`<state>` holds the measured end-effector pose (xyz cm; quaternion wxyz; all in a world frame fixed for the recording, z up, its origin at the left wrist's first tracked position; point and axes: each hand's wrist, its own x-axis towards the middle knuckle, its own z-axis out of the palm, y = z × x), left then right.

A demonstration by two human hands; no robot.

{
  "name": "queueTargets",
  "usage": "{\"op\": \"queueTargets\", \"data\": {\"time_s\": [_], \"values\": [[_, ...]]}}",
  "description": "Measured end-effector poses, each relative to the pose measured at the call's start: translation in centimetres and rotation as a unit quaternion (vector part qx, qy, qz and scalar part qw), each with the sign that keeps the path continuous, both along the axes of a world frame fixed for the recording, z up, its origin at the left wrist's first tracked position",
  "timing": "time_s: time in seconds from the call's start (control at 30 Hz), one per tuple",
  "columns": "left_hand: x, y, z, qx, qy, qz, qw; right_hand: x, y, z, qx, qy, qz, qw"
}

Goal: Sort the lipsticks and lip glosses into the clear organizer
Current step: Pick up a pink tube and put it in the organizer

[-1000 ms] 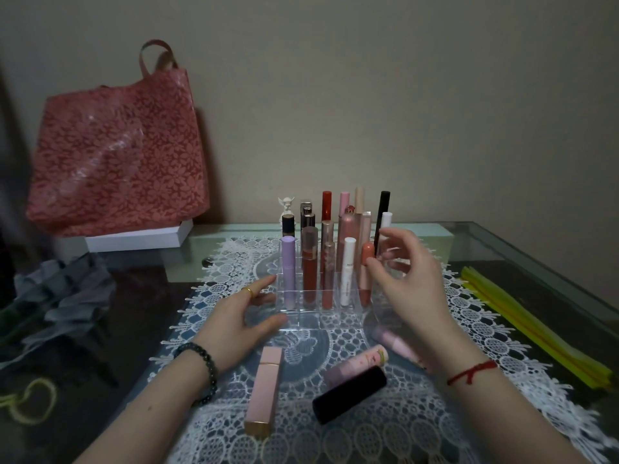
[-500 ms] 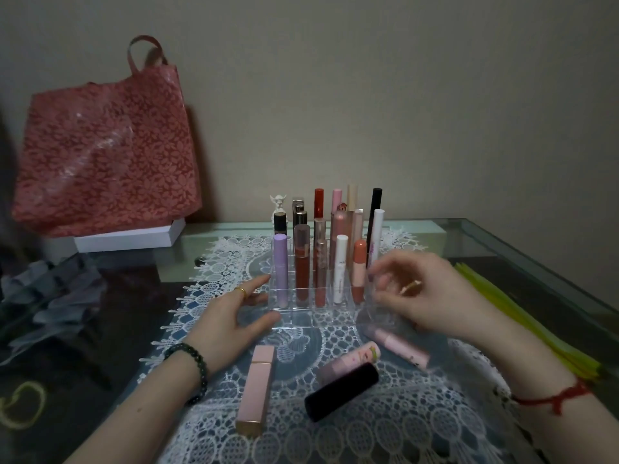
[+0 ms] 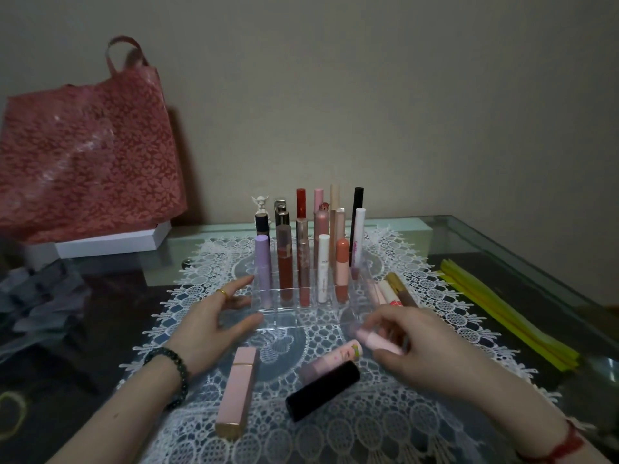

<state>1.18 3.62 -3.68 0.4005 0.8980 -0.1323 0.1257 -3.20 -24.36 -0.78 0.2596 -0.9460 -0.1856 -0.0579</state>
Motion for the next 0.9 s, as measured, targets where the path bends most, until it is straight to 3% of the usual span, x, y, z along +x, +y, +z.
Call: {"op": "queueTargets", "data": {"time_s": [0.27, 0.43, 0.57, 0.9], "values": [[0.2, 0.1, -0.1, 0.000, 0.001, 0.000, 1.000, 0.6, 0.1, 2.4, 0.058, -0.014, -0.009, 0.998], [0.3, 0.2, -0.1, 0.006, -0.006, 0.000, 1.000, 2.3, 0.6, 5.1, 0.283, -0.114, -0.043, 0.951], [0.4, 0.2, -0.2, 0.010, -0.006, 0.002, 1.000, 4.1, 1.3, 5.8, 0.410, -0.125, -0.059, 0.902], [0.3, 0.2, 0.0, 0.010, -0.010, 0.004, 1.000, 6.3, 1.8, 2.3, 0.479, -0.099, -0.060, 0.870]]}}
